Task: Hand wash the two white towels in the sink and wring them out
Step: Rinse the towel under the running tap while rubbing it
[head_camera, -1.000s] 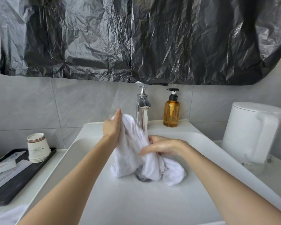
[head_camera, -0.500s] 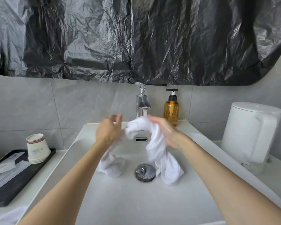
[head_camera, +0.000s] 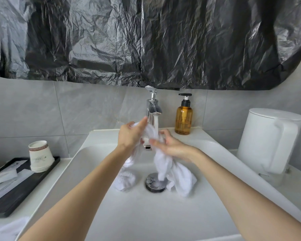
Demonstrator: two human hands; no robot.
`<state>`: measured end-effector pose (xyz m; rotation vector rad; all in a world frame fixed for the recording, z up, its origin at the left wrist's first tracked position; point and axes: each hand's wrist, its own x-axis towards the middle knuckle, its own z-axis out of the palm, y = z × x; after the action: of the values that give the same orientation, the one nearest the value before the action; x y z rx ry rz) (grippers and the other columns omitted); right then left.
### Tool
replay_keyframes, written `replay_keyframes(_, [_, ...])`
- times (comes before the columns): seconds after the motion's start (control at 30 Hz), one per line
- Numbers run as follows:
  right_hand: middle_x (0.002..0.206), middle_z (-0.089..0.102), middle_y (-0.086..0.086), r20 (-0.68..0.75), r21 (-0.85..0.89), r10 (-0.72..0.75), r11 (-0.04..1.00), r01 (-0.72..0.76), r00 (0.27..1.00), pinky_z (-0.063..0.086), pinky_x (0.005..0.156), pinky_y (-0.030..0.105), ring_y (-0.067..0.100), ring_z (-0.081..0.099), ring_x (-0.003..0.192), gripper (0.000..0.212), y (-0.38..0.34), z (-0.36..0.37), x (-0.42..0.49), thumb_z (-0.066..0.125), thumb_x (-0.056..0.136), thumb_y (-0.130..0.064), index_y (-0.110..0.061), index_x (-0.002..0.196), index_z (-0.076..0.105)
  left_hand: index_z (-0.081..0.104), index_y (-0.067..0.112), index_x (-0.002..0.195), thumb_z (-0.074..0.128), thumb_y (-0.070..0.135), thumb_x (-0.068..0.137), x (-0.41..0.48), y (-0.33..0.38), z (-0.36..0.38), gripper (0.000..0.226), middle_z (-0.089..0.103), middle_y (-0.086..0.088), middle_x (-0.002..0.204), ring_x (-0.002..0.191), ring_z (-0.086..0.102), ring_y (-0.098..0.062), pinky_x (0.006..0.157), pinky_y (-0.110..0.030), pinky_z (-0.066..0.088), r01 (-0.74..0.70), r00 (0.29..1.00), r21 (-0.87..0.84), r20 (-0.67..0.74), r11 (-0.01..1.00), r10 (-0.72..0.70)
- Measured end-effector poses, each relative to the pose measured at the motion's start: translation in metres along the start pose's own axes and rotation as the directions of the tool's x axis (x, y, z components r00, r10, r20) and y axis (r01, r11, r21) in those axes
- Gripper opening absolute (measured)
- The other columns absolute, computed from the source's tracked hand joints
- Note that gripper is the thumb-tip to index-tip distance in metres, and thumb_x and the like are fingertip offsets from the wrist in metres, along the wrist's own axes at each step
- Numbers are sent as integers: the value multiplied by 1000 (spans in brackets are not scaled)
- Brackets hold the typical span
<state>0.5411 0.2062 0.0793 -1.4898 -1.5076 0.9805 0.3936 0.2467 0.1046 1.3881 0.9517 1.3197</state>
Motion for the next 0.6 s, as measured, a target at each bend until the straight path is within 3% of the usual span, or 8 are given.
replay_keyframes(0.07, [130,52,-3,24,-119,14,993,-11,1000,50,87,28,15,54,117,86,8,5,1,80,73,-44,-23,135,25,59,8,80,71,40,87,7,2,-8,35,55,-3,65,47,52,-12,46,-23,49,20,996,-27,-85,999,-22])
replay_keyframes(0.17, [94,52,-4,-69,-292,-112,952,88,991,43,67,28,15,53,89,33,0,9,-1,67,81,-23,-23,98,39,61,5,90,71,41,86,14,5,-20,37,57,-4,70,57,54,-14,49,-24,54,17,982,-69,-187,997,-29])
replay_keyframes(0.27, [68,37,-5,-201,-349,-253,921,172,946,25,52,27,12,36,61,26,-14,2,-2,55,82,-8,-20,68,35,61,6,87,70,48,83,20,6,-30,44,58,-4,67,53,56,-18,63,-33,55,-2,959,17,-284,1000,7])
replay_keyframes(0.37, [73,56,-4,-336,-79,-221,975,206,916,39,61,26,12,52,69,19,-23,-6,-1,51,90,-5,-20,80,58,65,4,88,70,53,81,24,7,-35,49,57,-3,62,51,55,-21,77,-42,56,-17,944,45,-327,999,31])
replay_keyframes(0.47, [84,64,2,-399,287,-111,927,240,910,48,63,21,14,59,77,24,-32,-12,1,44,93,-1,-16,90,63,65,4,82,69,53,81,24,7,-35,49,57,-4,65,56,53,-22,76,-45,57,-52,949,51,-307,997,65])
replay_keyframes(0.53, [85,62,4,-422,341,-74,911,234,904,47,64,27,18,58,76,28,-33,-15,4,39,92,-2,-14,95,64,62,7,76,68,51,83,22,7,-34,46,57,-6,67,61,55,-23,70,-39,56,-58,953,57,-295,997,73])
replay_keyframes(0.6, [93,60,2,-416,222,-64,960,169,907,43,73,29,20,55,87,31,-26,-13,9,37,93,-3,-14,105,63,62,9,77,67,50,85,22,7,-33,42,60,-6,69,61,58,-24,68,-35,54,-35,957,40,-287,999,45])
